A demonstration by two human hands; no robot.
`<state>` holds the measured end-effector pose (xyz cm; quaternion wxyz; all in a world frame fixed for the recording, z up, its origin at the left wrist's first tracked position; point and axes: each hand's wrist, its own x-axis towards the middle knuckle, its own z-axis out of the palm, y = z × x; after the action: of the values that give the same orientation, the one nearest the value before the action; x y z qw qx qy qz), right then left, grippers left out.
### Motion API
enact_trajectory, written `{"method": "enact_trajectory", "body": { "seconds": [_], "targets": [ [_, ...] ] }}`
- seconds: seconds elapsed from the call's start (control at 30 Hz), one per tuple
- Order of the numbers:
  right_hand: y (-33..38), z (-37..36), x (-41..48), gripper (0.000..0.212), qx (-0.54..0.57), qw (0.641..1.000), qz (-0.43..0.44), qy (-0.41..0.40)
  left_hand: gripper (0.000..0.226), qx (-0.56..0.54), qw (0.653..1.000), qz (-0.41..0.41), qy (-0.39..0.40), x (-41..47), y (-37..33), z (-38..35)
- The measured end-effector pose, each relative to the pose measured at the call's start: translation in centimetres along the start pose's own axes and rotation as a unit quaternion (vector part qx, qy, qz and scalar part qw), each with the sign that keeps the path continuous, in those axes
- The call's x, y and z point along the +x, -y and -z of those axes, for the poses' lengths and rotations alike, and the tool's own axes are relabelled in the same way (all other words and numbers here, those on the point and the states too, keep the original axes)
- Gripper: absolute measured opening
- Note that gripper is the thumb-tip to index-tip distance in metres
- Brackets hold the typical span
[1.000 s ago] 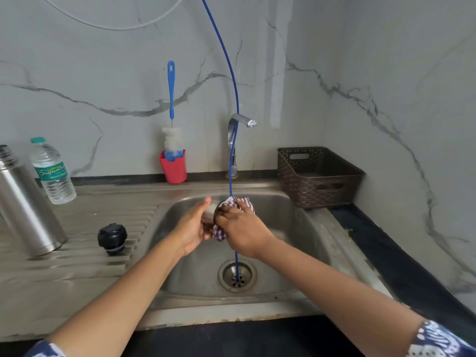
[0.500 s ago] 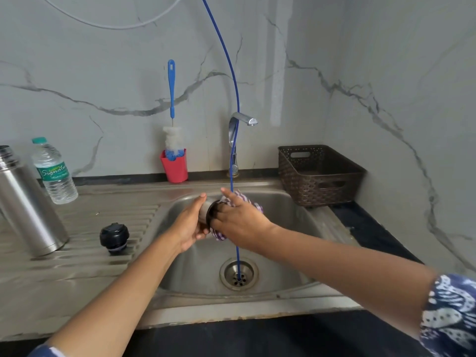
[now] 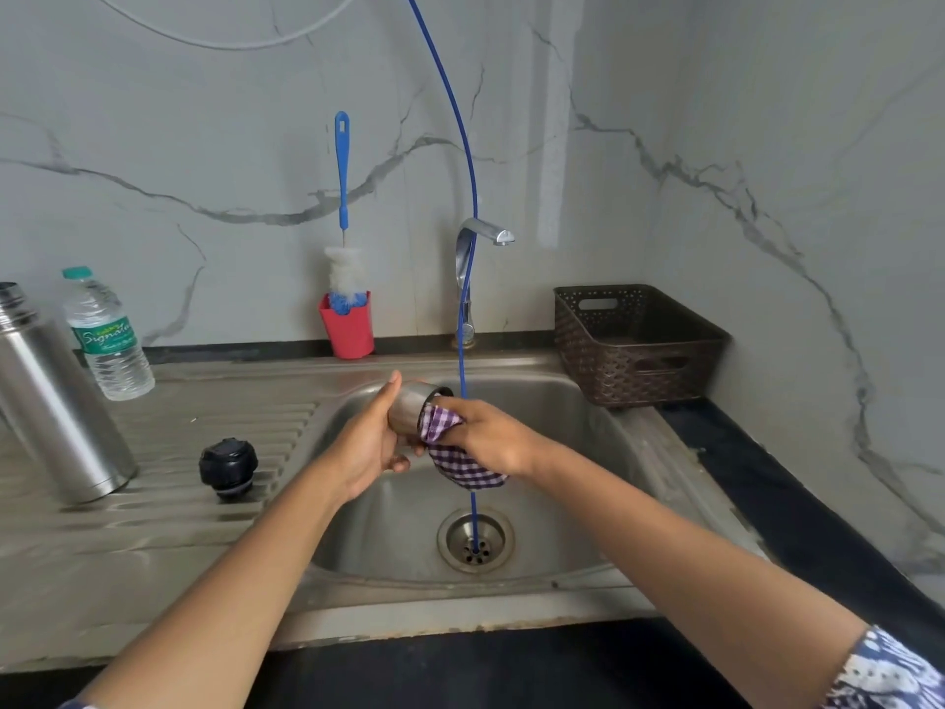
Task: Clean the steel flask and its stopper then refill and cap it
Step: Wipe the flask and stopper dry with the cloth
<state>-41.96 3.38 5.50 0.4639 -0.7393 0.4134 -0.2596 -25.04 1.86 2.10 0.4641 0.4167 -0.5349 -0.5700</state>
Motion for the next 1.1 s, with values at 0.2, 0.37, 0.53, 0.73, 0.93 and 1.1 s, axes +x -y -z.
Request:
{"method": "enact_trajectory", "body": {
  "seconds": [0.2, 0.37, 0.53, 0.73, 0.93, 1.1],
  "targets": [
    [-0.6, 1.5, -0.1, 0.031, 0.172, 0.985, -0.022, 0.0, 0.081, -0.062, 0.99, -0.072, 0.105, 0.1, 0.1, 1.9],
    [-0.7, 1.5, -0.4, 0.035, -0.272, 0.954, 0.129, 0.014, 0.065, -0.066, 0.99, -0.09, 0.088, 0.2, 0.1, 2.0],
    [-1.8, 2.1, 0.0, 0.042, -0.674, 0.663, 0.325, -0.037, 0.082, 0.023, 0.998, -0.043, 0.047, 0.8, 0.2, 1.2],
    [-3.7, 0.8, -0.5, 0.044, -0.623, 0.697, 0.331, -0.129, 0.107, 0.099, 0.995, 0.001, 0.0, 1.2, 0.0, 0.9],
    [-4.1, 0.1, 0.6, 0.028, -0.404, 0.854, 0.272, -0.183, 0.086, 0.001, 0.993, -0.035, 0.114, 0.2, 0.8, 2.8],
    [-3.0, 0.7, 0.9, 0.031, -0.308, 0.913, 0.213, -0.162, 0.088, -0.037, 0.987, -0.097, 0.119, 0.1, 0.6, 2.8]
  ]
}}
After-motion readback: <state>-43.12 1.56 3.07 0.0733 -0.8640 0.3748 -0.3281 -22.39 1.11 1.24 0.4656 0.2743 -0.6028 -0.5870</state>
